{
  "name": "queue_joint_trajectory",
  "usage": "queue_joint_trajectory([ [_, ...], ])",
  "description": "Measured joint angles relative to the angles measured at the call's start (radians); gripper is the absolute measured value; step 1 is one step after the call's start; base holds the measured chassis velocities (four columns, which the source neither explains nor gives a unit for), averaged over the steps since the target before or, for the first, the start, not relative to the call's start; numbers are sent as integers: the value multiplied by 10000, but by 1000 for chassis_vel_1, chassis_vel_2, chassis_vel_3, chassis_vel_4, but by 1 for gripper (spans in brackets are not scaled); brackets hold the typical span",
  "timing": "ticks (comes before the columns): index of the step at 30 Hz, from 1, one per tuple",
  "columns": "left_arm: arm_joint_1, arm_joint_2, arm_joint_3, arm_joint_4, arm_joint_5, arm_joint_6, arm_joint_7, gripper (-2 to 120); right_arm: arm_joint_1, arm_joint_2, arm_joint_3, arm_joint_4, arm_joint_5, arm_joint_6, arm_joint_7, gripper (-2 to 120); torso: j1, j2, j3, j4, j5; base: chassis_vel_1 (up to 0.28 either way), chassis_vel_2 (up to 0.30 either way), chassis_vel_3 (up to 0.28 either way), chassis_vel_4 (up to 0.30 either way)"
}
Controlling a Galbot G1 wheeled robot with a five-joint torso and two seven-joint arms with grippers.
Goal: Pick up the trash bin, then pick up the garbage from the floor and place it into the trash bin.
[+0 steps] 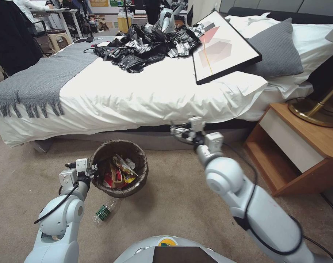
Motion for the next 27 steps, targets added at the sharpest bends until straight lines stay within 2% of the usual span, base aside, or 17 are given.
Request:
queue_joint_trajectory([
  [1,-1,-1,1,0,-1,0,0,0,-337,-51,435,78,-229,228,-144,100,0,0,0,0,-1,0,0,0,0],
  [3,-19,-9,61,0,0,-13,12,0,-2096,98,2023,182,-1780,885,-796,100,0,0,0,1,-1,0,0,0,0],
  [5,-19,-14,69,1,4,-23,19,0,-2563,280,2399,181,-2276,1044,-978,100,0,0,0,0,-2,0,0,0,0],
  [7,29,-11,70,0,21,-97,80,0,-4064,1456,3394,103,-3535,1590,-1449,100,0,0,0,-7,2,0,0,0,0],
  [8,29,-11,70,0,21,-97,80,0,-4064,1456,3394,103,-3535,1590,-1449,100,0,0,0,-7,2,0,0,0,0],
  [9,61,-4,69,-6,24,-123,105,0,-4383,1805,3589,61,-3793,1772,-1569,100,0,0,0,-6,4,0,0,0,0],
  [10,130,35,58,-26,23,-161,141,0,-5020,2453,3918,-171,-4545,2410,-1758,100,-1,0,0,-3,-1,0,0,0,0],
  [12,151,52,47,-29,20,-179,144,0,-5232,2664,4040,-343,-4952,2777,-1814,100,0,0,0,-3,-2,0,0,0,0],
  [13,186,80,40,-47,-66,-208,101,0,-5487,2941,4237,-697,-5810,3381,-1894,100,-1,0,0,1,-1,0,0,0,0],
  [15,227,99,44,-92,-261,-220,29,0,-5655,3283,4434,-1124,-6773,3867,-1931,100,0,0,0,0,-2,0,0,0,0],
  [23,370,125,81,-229,-426,-348,16,0,-5975,4238,4505,-1974,-7620,3891,-2022,100,-1,0,0,0,-3,0,0,0,0],
  [27,394,133,86,-231,-428,-342,-4,0,-5976,4522,4437,-2213,-7632,3879,-2011,100,-1,0,1,-1,-3,0,0,0,0],
])
